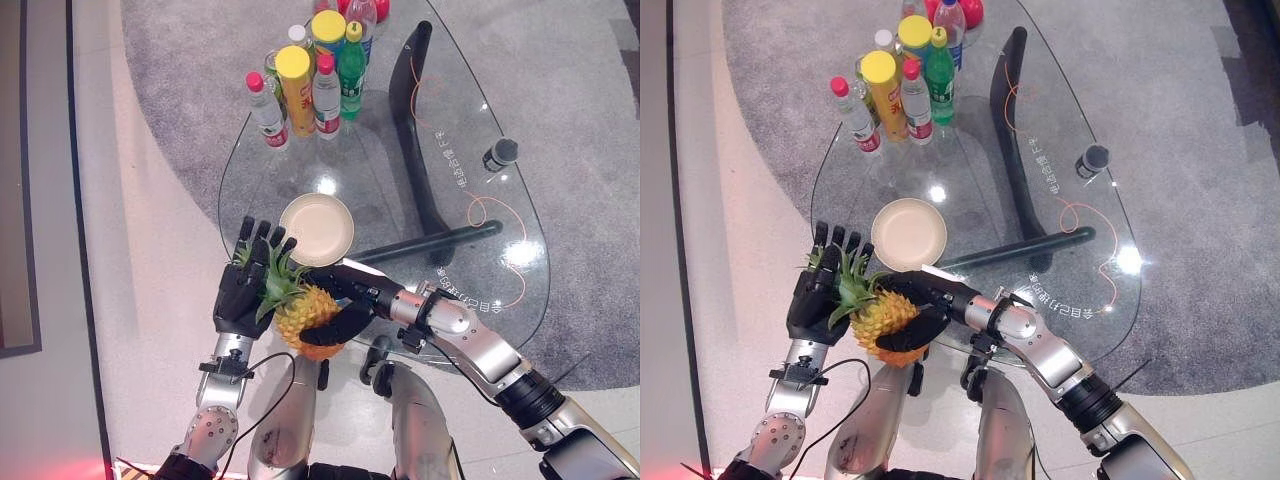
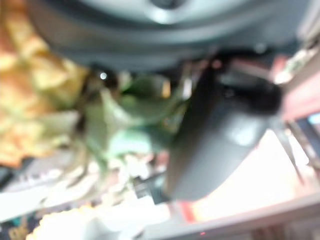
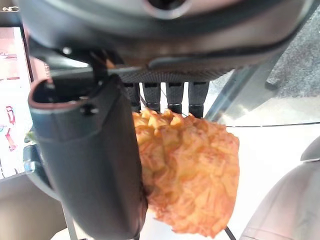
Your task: Pick up the fruit to the plate
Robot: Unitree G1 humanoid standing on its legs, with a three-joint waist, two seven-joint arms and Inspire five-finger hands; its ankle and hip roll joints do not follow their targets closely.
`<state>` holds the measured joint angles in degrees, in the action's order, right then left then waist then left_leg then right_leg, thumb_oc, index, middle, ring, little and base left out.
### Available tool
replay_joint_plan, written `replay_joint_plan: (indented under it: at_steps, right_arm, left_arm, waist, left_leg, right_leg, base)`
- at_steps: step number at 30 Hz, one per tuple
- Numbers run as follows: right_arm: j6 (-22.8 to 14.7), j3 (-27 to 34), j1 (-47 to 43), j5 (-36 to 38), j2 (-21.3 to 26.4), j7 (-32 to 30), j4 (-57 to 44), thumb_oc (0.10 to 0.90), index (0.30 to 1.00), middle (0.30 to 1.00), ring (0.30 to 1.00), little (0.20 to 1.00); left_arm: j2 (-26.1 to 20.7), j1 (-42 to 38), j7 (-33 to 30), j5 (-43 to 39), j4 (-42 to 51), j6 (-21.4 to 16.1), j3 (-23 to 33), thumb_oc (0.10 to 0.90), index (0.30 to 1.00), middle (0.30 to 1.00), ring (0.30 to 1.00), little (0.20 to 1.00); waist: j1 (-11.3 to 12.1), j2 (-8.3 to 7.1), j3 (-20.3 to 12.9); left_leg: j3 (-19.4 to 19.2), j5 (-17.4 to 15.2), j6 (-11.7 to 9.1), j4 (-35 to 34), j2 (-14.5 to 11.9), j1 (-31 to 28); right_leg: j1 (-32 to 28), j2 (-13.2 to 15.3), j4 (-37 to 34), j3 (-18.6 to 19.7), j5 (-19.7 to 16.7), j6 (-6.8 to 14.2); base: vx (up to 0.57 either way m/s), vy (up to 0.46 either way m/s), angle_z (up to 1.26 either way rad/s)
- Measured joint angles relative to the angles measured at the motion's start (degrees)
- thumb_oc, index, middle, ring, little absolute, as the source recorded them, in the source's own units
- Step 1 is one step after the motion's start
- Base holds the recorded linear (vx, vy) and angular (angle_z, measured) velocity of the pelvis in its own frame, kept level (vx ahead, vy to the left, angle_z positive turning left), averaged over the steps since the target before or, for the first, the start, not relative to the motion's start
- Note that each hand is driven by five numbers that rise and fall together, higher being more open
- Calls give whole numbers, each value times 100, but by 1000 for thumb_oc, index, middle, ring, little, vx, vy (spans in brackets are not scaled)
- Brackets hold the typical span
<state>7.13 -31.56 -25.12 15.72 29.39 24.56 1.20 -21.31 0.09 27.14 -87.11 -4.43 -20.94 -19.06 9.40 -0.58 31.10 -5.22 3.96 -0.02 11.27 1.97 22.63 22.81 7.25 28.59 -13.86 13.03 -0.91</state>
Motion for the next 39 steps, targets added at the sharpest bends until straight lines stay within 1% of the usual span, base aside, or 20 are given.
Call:
replay_joint_plan:
  at_steps: [5,19,23,24,25,26,31,36,39]
  right_arm:
    - [1,1,2,-1,1,0,0,100,300,300,300,200]
    - [0,16,4,-5,-2,1,6,100,300,300,300,200]
    - [0,18,7,-5,-15,-11,10,100,300,300,300,200]
    - [0,20,10,-5,-27,-27,15,270,446,446,446,370]
    - [0,23,22,-5,-43,-40,15,380,540,540,540,480]
    - [0,24,34,-5,-60,-58,15,800,900,900,900,900]
    - [-2,74,160,-4,-205,-66,12,800,900,900,900,900]
    - [-76,67,277,15,-459,-65,-66,800,900,900,900,900]
    - [-109,100,352,16,-468,-67,-66,800,900,900,900,900]
  left_arm:
    - [2,-1,16,14,0,7,-1,100,300,300,300,200]
    - [-1,1,17,120,0,43,42,100,300,300,300,200]
    - [-3,-1,17,128,0,53,52,100,300,300,300,200]
    - [-2,-2,16,129,0,55,57,100,300,300,300,200]
    - [-2,-2,16,131,0,59,70,100,300,300,300,200]
    - [-5,-2,16,141,0,66,83,100,300,300,300,200]
    - [-5,-14,-17,384,0,94,186,100,300,300,300,200]
    - [-59,-29,-192,567,-1,47,278,100,300,300,300,200]
    - [-85,-31,-216,665,-1,19,299,100,300,300,300,200]
  waist:
    - [-6,-19,-2]
    - [-4,-23,-1]
    - [-4,-45,0]
    - [-4,-64,-1]
    - [-4,-87,-2]
    - [-4,-105,-1]
    - [-8,-119,-4]
    - [-6,-120,-3]
    - [-3,-120,-3]
  left_leg:
    - [21,-23,-9,-13,6,-97]
    - [71,-37,13,-17,33,-97]
    - [89,-36,13,-11,31,-97]
    - [94,-36,13,-9,30,-98]
    - [96,-36,13,-7,28,-98]
    - [98,-37,12,-7,27,-104]
    - [111,-50,28,-6,14,-174]
    - [105,-58,38,-4,21,-206]
    - [101,-75,61,-5,23,-272]
  right_leg:
    - [-108,-3,-34,-3,-2,14]
    - [-152,9,-98,-32,-8,43]
    - [-167,9,-101,-53,-9,44]
    - [-172,9,-102,-59,-9,44]
    - [-175,9,-102,-65,-9,44]
    - [-183,9,-102,-69,-9,44]
    - [-302,-2,-176,-110,-19,52]
    - [-345,4,-201,-108,-32,69]
    - [-422,6,-228,-108,-33,76]
  base:
    - [0,0,0]
    - [0,0,0]
    - [0,0,0]
    - [0,0,0]
    - [0,0,0]
    - [0,0,0]
    - [6,-2,2]
    - [0,0,0]
    - [0,0,0]
